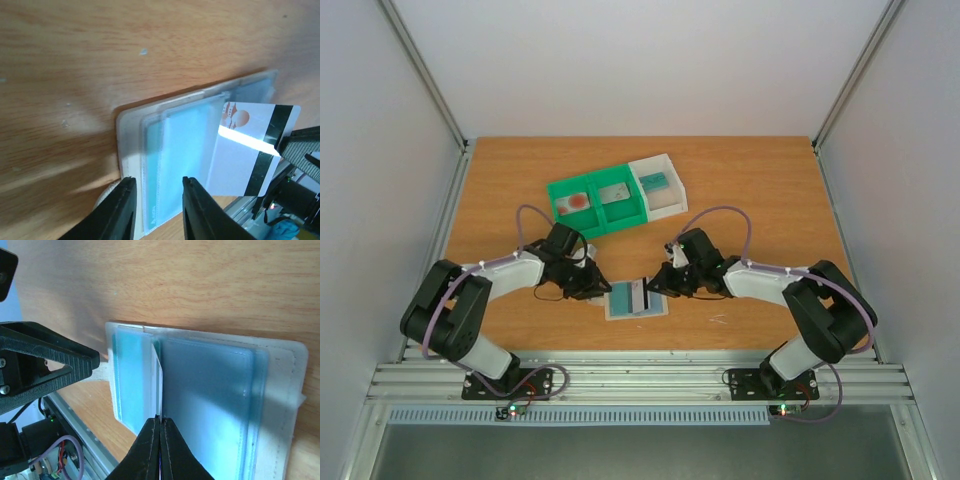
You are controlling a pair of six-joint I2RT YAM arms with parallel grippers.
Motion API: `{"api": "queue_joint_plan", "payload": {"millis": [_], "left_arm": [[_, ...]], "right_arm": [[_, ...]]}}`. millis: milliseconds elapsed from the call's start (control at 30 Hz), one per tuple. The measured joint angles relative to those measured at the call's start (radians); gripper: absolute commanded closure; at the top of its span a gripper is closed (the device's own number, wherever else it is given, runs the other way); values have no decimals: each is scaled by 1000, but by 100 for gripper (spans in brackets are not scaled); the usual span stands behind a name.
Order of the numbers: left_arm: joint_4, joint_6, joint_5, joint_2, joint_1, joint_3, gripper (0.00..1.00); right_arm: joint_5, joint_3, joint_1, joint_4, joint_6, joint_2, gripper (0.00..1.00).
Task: Take the credit cards out of the card holder
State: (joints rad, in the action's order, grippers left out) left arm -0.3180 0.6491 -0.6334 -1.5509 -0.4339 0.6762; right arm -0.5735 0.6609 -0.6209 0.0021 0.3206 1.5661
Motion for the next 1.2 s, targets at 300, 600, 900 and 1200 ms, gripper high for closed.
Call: {"api": "queue_joint_plan", "payload": {"millis": [300,600,900,1200], "left_arm": [[-33,24,12,113,0,24,59],[-51,-28,75,290,-4,69,64],[-31,5,180,542,-43,10,57],[-4,-175,210,625,-105,3,61]], "right_arm": [[20,16,1,-96,2,-88,99],[-19,105,10,-174,179,-114,99],[25,177,16,-188,106,-144,99],[-19,319,22,-291,232,-155,99]]}}
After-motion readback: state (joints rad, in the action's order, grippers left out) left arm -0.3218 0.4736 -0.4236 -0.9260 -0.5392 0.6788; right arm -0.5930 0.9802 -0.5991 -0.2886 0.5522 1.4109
